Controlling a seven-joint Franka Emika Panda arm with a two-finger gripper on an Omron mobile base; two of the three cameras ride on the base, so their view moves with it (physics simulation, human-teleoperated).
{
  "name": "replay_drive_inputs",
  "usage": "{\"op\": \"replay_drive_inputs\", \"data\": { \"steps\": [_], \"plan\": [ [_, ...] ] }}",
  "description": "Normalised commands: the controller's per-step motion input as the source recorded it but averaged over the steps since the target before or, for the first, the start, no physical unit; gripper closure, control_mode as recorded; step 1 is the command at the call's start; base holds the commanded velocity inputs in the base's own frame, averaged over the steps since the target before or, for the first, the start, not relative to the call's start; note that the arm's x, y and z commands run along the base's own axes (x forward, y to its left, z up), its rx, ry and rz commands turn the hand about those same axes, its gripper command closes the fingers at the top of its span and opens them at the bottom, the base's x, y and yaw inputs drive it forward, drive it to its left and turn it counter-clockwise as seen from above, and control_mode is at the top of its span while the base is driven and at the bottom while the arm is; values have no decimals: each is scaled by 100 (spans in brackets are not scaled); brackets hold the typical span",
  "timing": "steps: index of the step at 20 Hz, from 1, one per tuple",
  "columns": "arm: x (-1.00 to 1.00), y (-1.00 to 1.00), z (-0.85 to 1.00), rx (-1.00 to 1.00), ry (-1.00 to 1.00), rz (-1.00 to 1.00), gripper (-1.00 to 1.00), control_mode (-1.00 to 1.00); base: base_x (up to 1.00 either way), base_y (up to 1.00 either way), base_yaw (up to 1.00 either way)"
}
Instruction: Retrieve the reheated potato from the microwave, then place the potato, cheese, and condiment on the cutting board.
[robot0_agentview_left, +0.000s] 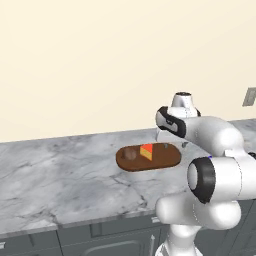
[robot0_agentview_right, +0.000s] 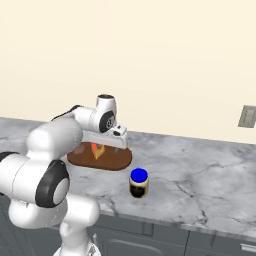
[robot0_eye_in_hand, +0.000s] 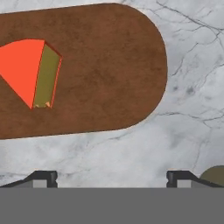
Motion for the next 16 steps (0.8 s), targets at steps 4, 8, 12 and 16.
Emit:
{"op": "replay_drive_inputs", "data": {
  "steps": [4,8,12,16],
  "plan": [
    [-19,-56,29,0,0,-1,-100,-100,0,0,0],
    [-16,-50,22,0,0,-1,-100,-100,0,0,0],
    [-8,-50,19,-1,0,0,-100,-100,0,0,0],
    [-19,-54,15,0,0,-4,-100,-100,0,0,0]
  ]
}}
